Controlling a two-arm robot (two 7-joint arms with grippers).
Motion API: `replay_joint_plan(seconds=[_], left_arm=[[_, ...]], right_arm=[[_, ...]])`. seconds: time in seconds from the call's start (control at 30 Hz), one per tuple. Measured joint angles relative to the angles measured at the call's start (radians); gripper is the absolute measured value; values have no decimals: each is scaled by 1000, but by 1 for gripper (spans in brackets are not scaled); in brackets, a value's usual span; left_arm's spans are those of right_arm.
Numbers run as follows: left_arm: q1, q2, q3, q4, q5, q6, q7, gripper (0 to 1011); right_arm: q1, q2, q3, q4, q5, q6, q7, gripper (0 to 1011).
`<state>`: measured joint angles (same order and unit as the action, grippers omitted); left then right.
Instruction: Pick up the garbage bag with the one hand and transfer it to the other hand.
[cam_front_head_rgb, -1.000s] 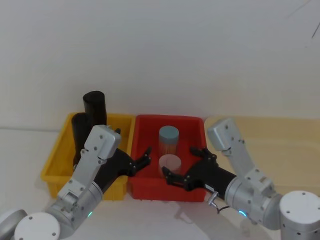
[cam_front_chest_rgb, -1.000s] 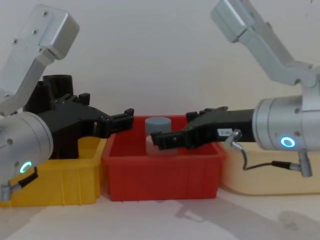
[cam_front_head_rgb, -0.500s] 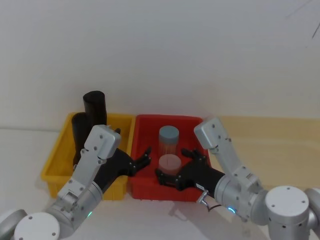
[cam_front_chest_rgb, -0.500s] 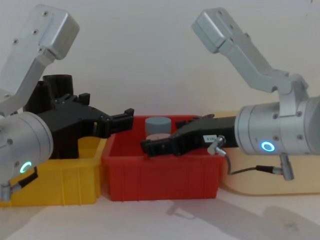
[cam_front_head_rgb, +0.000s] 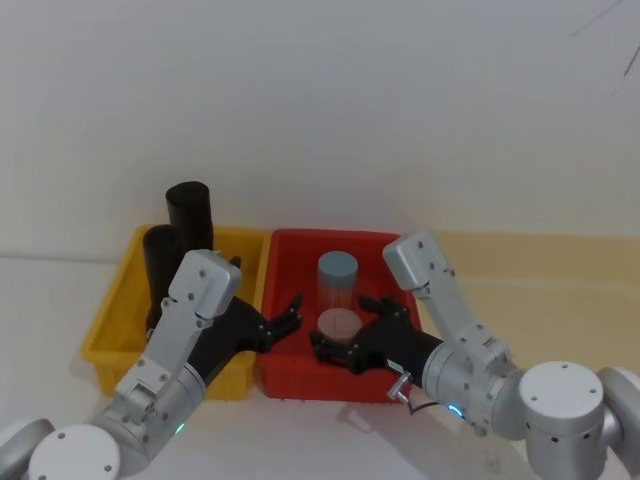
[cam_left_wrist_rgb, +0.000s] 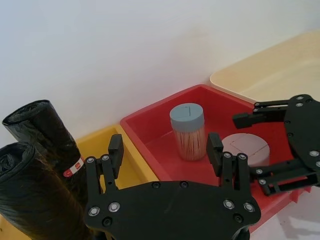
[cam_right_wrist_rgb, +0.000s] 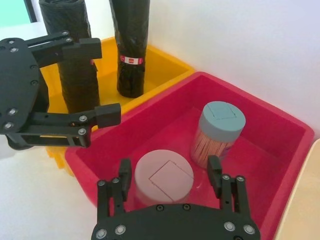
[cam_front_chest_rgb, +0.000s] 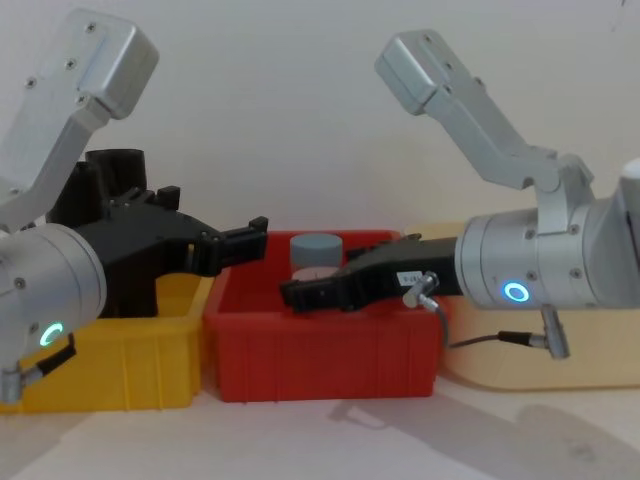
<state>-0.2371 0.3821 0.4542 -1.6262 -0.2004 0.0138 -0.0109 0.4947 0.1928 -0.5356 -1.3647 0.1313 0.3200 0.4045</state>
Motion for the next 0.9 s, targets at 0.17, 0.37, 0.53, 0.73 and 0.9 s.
replay_joint_plan(seconds=[0.17,0.37,0.53,0.73,0.9], left_arm=[[0,0,0,0,0,0,0,1002],[0,0,0,0,0,0,0,1002],[0,0,0,0,0,0,0,1001],[0,0,0,0,0,0,0,1001],[0,0,0,0,0,0,0,1002]], right_arm=[[6,-6,1,12,0,-1,1,816],[10,-10,3,22,0,-3,2,665],[11,-12,3,24,0,-3,2,665],[9,-12,10,18,2,-12,0,664],[6,-13,29,-4,13,-35,-13,664]])
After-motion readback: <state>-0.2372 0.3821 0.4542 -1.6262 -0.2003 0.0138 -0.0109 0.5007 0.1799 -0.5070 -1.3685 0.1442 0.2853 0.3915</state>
